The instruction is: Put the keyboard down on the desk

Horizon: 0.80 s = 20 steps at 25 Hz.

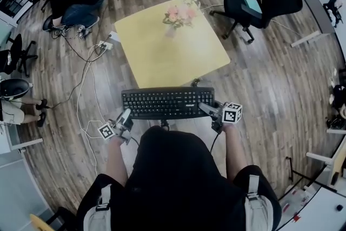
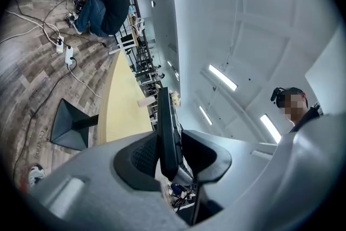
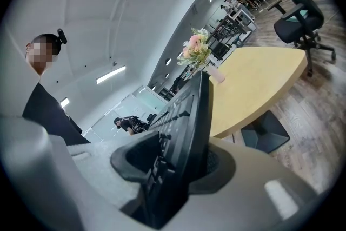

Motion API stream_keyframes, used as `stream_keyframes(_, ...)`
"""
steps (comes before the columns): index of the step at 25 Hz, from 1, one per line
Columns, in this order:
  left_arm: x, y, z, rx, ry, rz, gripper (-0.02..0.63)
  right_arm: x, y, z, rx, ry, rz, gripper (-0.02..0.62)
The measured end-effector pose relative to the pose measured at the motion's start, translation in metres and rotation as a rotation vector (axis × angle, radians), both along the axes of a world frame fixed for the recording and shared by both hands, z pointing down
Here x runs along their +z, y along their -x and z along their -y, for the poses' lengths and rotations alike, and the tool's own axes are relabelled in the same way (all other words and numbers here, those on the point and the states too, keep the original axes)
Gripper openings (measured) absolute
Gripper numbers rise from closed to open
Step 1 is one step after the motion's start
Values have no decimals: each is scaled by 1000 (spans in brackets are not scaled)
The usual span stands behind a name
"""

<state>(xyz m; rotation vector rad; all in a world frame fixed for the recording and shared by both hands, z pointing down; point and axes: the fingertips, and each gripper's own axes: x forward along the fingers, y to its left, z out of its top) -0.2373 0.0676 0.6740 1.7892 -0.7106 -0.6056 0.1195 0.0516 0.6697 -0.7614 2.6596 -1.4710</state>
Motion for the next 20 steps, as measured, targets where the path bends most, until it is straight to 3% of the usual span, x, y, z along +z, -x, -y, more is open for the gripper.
stream_keyframes(20, 10, 42, 81, 81, -8, 6, 110, 16, 43, 51, 79, 21, 0, 172)
